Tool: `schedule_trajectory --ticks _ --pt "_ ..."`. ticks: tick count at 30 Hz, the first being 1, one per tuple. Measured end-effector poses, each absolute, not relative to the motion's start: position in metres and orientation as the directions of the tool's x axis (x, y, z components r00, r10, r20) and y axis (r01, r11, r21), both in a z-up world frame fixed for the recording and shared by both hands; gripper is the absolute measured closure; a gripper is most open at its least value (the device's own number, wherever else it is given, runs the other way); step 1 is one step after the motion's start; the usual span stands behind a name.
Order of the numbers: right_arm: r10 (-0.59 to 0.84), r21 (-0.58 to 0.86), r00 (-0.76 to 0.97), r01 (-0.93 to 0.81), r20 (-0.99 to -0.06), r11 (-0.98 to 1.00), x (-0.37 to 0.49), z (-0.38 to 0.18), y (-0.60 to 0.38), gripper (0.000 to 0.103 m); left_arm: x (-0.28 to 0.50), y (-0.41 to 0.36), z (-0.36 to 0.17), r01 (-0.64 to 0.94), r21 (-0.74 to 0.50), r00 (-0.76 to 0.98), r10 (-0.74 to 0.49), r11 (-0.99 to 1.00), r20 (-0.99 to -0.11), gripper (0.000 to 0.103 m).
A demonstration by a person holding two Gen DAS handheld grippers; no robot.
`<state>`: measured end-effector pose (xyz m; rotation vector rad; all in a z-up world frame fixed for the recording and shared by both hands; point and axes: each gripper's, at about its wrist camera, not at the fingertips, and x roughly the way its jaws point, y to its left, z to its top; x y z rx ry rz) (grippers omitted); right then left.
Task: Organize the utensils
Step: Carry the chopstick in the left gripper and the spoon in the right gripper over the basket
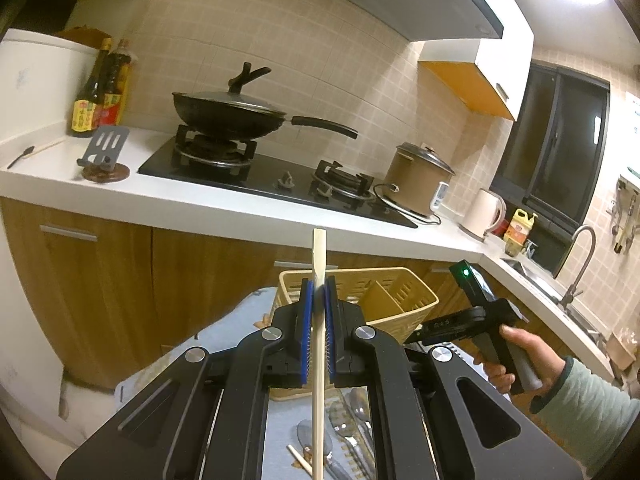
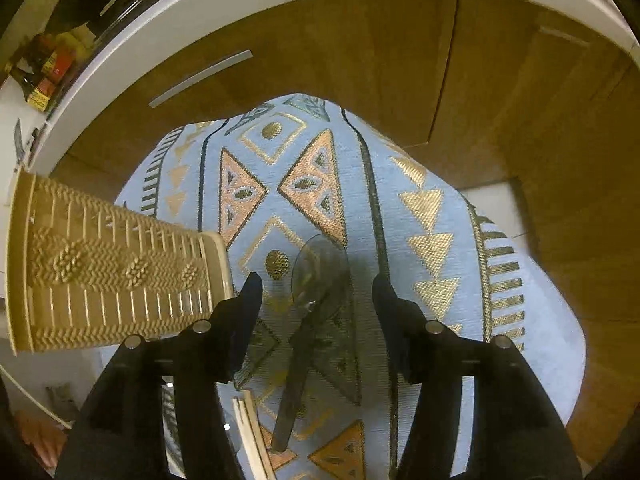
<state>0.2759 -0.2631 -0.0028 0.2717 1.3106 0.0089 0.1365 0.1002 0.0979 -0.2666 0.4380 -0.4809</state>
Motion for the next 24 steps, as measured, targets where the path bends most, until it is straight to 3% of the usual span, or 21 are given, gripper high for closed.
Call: schedule_trajectory --ticks 4,7,10,13,20,24 --pt "0.097 0.144 0.26 0.169 -0.961 0.975 0.278 -0.008 -0.256 0.05 0.135 0.102 0.098 0.385 -0.348 0.798 -0.498 0.855 -0.34 0.099" --pt "0.031 0.081 0.286 0.162 -0.958 0.983 0.274 -0.014 -0.245 0.057 0.135 0.104 0.098 0.384 -0.348 0.8 -0.496 0.855 -0.337 0.099" --pt "-0.063 -0.019 0.325 0.138 -0.944 0.99 0.269 -0.015 -0.234 0.072 0.137 0.104 0.098 0.382 -0.35 0.8 -0.496 0.855 -0.338 0.099" --pt "-0.072 -0.033 0.346 0.118 -0.936 0.992 0.264 -0.014 -0.231 0.072 0.138 0.104 0.098 0.384 -0.353 0.798 -0.499 0.853 -0.337 0.099" --pt "0.065 0.09 0.482 0.029 -0.874 0.996 0.226 0.02 -0.235 0.073 0.14 0.098 0.105 0.39 -0.361 0.806 -0.503 0.847 -0.31 0.099" --pt "0.206 0.194 0.611 -0.088 -0.764 0.977 0.183 0.063 -0.234 0.073 0.142 0.097 0.117 0.394 -0.373 0.819 -0.505 0.84 -0.272 0.099"
